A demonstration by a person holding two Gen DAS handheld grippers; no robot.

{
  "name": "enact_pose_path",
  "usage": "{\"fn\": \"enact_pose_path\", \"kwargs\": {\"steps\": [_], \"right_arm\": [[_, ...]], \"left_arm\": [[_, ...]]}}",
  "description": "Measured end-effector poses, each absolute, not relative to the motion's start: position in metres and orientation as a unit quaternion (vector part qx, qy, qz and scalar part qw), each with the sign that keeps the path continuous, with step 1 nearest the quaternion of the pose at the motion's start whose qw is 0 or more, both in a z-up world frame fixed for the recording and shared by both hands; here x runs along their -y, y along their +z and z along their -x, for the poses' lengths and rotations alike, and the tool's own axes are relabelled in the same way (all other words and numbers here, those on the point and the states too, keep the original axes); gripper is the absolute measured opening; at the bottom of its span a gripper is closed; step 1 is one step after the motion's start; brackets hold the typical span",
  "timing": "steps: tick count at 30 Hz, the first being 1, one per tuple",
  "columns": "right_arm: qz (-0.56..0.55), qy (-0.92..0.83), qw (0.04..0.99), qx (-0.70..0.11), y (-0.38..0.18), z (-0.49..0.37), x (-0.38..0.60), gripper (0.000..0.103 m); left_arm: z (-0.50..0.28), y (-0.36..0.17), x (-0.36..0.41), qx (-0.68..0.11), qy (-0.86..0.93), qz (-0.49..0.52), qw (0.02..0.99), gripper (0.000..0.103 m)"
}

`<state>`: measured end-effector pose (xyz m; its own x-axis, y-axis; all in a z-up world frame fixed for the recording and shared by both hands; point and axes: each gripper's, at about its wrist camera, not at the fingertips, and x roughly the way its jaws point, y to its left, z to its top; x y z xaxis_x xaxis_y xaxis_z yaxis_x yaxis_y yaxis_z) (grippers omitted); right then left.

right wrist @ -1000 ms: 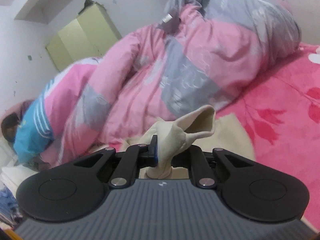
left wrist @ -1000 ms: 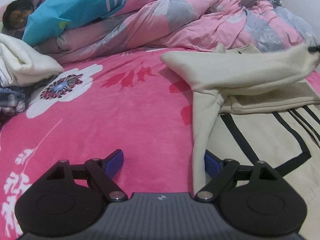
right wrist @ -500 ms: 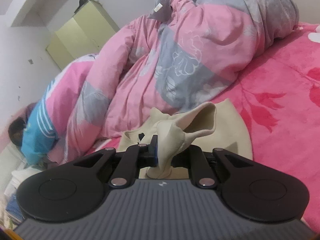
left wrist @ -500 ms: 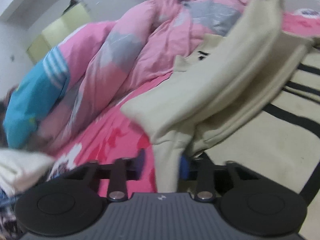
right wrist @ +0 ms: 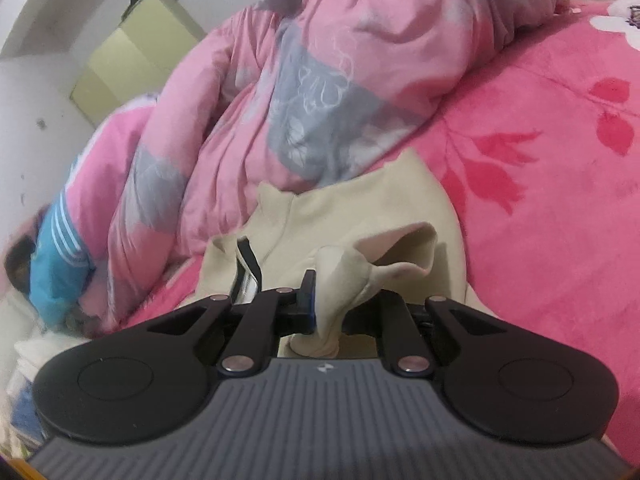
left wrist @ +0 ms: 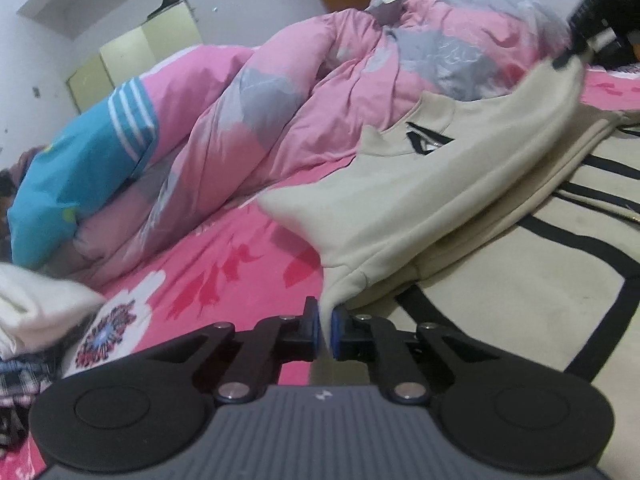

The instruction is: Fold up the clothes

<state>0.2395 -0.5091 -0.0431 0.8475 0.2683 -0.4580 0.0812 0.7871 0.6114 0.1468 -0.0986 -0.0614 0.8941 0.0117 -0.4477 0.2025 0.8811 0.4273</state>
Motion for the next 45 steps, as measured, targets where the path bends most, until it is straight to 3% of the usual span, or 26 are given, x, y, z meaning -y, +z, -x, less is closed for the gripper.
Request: {"fn": "enact_pose_path", "kwargs": {"steps": [10,20,24,29,33,42,45], "right_arm": [[-0.341,0.038,0.891,-0.298,-0.075,-0.230,0.520,0.009],[-0.304,0.058,0.915,-0.259,-0.062,-0.226,0.521,0.010],[-0.346,0.057,0.886,-0.304,-0.080,-0.226,0.537,0.017],[-0.384,0.033,0.883,-0.268,-0.066,-0.192,0.569,0.041],[-0.391,0.030,0.886,-0.245,-0.054,-0.177,0.588,0.041],[-0.377,0.036,0.877,-0.296,-0.068,-0.216,0.571,0.039],[-0.367,0.036,0.881,-0.297,-0.066,-0.218,0.566,0.023]], "left_arm": [[-0.151,-0.068,0.098,-0.254,-0.051,-0.242,0.935,0.009],[-0.154,-0.070,0.104,-0.263,-0.052,-0.260,0.928,0.012],[-0.154,-0.067,0.099,-0.272,-0.055,-0.252,0.927,0.016],[-0.152,-0.061,0.081,-0.280,-0.060,-0.227,0.931,0.023],[-0.153,-0.060,0.077,-0.289,-0.058,-0.203,0.934,0.023],[-0.151,-0.065,0.124,-0.238,-0.078,-0.310,0.917,0.031],[-0.161,-0.070,0.129,-0.236,-0.065,-0.309,0.919,0.017]]}}
